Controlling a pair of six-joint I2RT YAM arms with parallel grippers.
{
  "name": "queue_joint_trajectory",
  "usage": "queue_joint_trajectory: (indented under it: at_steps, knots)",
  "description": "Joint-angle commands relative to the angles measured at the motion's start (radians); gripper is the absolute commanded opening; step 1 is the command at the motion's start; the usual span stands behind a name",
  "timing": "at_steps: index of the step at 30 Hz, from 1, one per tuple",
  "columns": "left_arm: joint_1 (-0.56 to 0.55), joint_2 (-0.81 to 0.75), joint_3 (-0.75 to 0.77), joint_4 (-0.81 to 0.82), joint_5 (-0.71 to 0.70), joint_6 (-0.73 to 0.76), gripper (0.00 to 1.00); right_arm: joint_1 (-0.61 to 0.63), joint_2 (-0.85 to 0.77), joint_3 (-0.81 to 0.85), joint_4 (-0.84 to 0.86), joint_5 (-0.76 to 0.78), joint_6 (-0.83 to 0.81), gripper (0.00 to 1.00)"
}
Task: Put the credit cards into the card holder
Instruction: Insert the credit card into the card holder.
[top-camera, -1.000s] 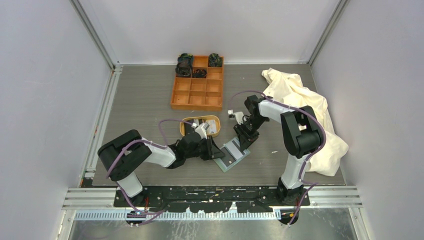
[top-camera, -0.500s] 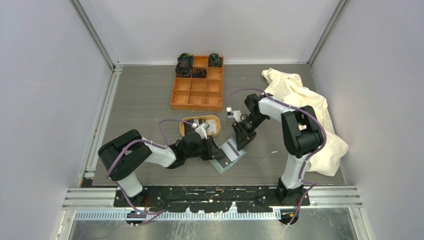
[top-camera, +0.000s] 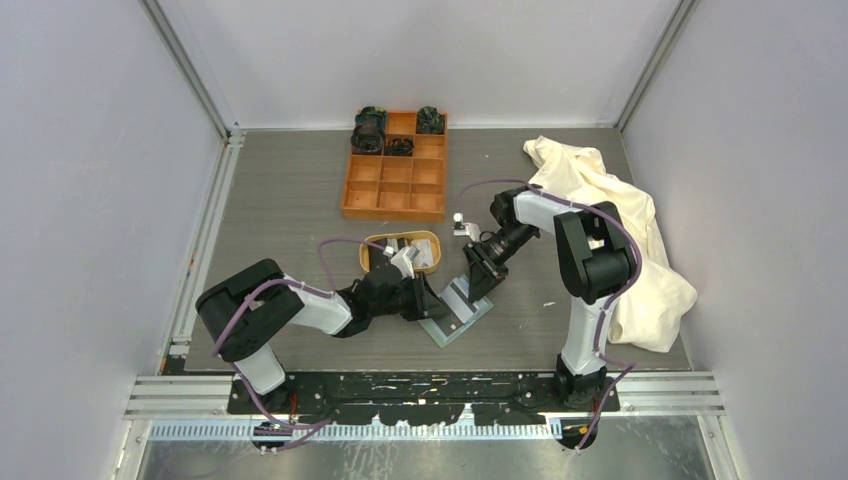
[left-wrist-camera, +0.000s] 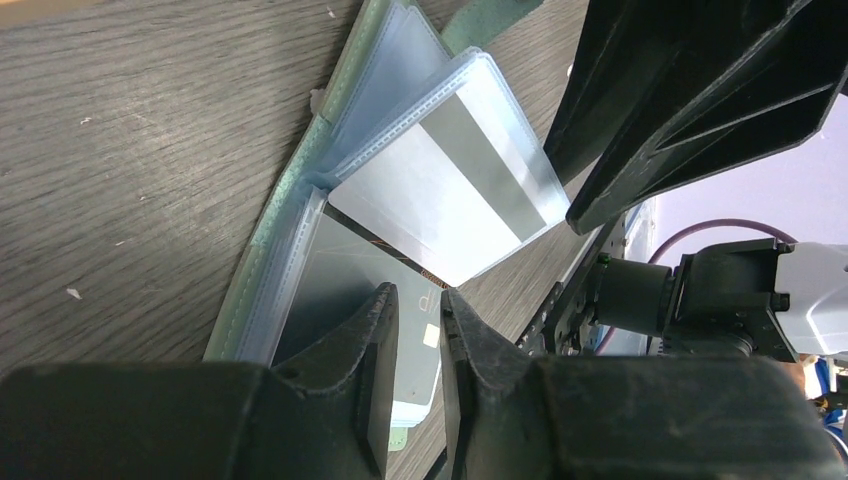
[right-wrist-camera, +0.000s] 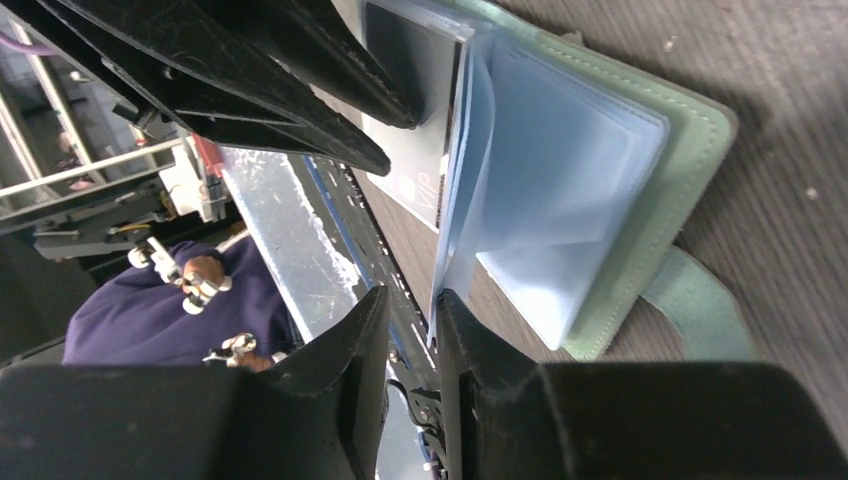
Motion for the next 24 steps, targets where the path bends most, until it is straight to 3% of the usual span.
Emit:
queue_joint_trajectory:
  at_steps: [1,16,24]
  knots:
    - [0.003,-0.038,0.002,0.031,0.004,0.010,0.24,-0.001,0.026,0.047,-0.106,-0.108,-0.069,0.30]
    - [0.003,-0.080,-0.040,0.063,-0.012,0.017,0.28,0.043,0.051,0.061,-0.163,-0.166,-0.124,0.31]
    - [0.004,-0.081,-0.056,0.089,-0.014,0.014,0.30,0.048,0.037,0.044,-0.091,-0.118,-0.064,0.18]
